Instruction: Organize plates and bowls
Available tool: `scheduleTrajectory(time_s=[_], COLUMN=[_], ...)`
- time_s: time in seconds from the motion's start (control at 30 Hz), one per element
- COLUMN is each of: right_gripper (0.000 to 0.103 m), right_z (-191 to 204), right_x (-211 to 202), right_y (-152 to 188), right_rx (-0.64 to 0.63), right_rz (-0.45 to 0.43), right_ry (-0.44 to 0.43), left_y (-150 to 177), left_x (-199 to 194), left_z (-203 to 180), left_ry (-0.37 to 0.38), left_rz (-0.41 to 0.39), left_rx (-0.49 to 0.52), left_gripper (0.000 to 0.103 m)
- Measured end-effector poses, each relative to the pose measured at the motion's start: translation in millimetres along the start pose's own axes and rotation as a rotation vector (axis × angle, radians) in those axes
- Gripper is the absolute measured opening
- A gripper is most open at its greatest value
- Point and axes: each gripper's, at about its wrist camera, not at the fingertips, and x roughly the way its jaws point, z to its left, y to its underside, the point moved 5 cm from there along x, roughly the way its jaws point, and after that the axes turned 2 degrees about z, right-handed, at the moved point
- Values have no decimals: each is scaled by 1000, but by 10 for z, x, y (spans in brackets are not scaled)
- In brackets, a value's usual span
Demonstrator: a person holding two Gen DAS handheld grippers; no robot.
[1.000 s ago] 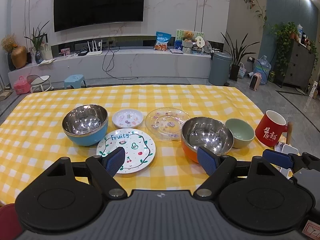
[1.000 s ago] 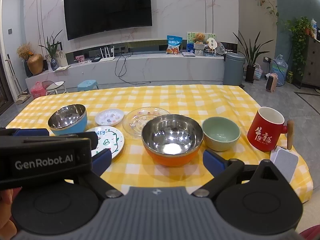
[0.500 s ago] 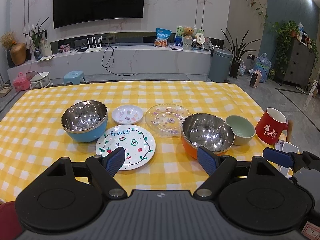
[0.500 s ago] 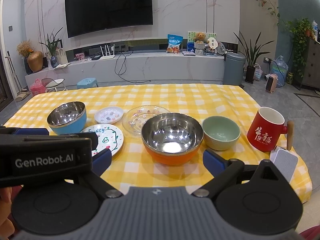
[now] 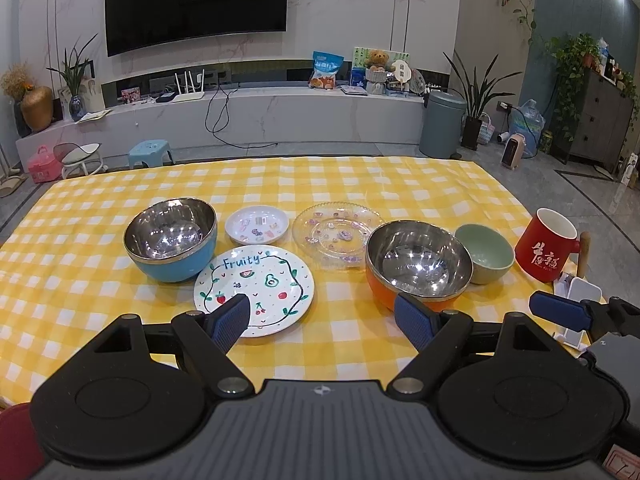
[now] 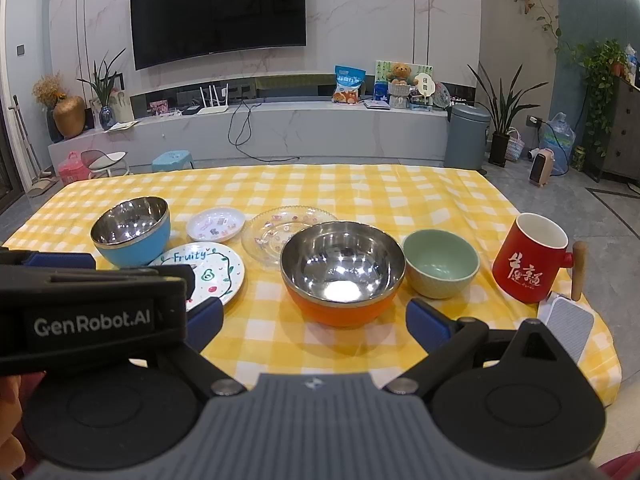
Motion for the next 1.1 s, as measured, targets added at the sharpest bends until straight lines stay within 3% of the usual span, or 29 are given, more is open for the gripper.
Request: scheduleTrajectory(time_s=[0.27,0.47,0.73,0.93,1.0,1.1], right_gripper=[96,96,96,96,96,95], right_z=[-9,-319,-557,-704,-787,-958], right_x=[-73,-39,282,619,764,993], right_y=[-79,-294,-644,-894,-891,-730], right_rx=[-29,53,94,111,160,348], right_rz=[-17,4,56,71,70,94], right_ry=[33,60,21,58,67,10], left_y=[-96,-365,-632,-711,-700,-660], left_x=[-30,-29,334,725,874,1075], left_z=[94,214,110,-35,-68,-81], left_ry=[-4,6,103,87,123,172], left_rz=[0,-15,47,90,122,145], left_rx=[-37,-58,16,54,34,-20], left_gripper=[96,96,93,93,93,92])
